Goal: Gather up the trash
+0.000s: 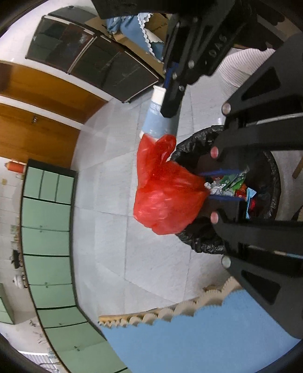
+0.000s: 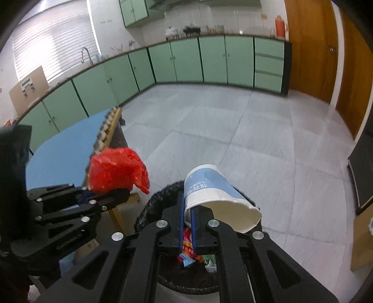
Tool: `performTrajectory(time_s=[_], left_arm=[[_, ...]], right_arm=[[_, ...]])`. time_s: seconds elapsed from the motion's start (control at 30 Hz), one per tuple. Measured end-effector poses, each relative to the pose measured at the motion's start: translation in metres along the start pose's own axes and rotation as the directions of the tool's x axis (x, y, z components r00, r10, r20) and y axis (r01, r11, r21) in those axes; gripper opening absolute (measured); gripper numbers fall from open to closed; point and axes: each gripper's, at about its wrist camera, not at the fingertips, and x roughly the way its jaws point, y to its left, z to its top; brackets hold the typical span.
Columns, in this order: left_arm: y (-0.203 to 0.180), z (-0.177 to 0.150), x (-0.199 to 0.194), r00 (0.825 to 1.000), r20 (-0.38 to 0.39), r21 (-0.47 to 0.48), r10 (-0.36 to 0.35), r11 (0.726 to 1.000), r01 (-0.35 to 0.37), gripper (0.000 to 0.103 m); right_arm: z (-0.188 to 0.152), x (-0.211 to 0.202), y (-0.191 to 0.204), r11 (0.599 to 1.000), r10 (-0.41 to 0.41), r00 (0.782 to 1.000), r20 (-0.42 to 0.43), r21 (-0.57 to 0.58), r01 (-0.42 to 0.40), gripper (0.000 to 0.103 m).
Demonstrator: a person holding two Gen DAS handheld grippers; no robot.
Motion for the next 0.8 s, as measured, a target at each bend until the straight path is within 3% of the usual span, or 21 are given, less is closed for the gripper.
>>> performTrajectory(time_s=[0.07,0.13,0.4,0.5,0.63,0.8], left_arm=[[0.002,0.000,0.002,1.000,-0.006,-0.006,-0.003,1.000,0.003,0.029],[0.004,0.002,0.002,1.000,-0.005,-0.015,-0.018,1.000,0.017,0.045],[0.014,0.006,-0.011,1.000,0.006,-0.041,0.002,0.999,-0.001,0.051],[0.016,0.004,-0.027,0.999,0.038,-0.040,0.020,0.999,-0.018,0.058],[0.016,0.003,-0.058,0.995,0.092,-0.046,0.045,0.998,-0.041,0.071],[0.016,0.002,-0.099,0.986,0.150,-0.059,0.072,0.996,-0.064,0.079]], right_arm=[[0.003,0.007,-0.002,1.000,0.002,1.000,-0.016,0.002,-0.002,0.013],[0.001,0.010,-0.006,1.000,-0.003,1.000,-0.021,0.005,0.003,0.021],[0.000,-0.002,-0.020,0.999,-0.020,1.000,-0.012,0.050,0.021,0.029],[0.001,-0.013,-0.018,0.999,-0.026,1.000,0.015,0.048,0.025,0.041],[0.004,-0.034,-0.008,0.999,-0.026,0.998,0.063,0.035,0.023,0.065],[0.008,-0.066,0.010,1.000,0.002,0.992,0.124,0.003,-0.003,0.081]])
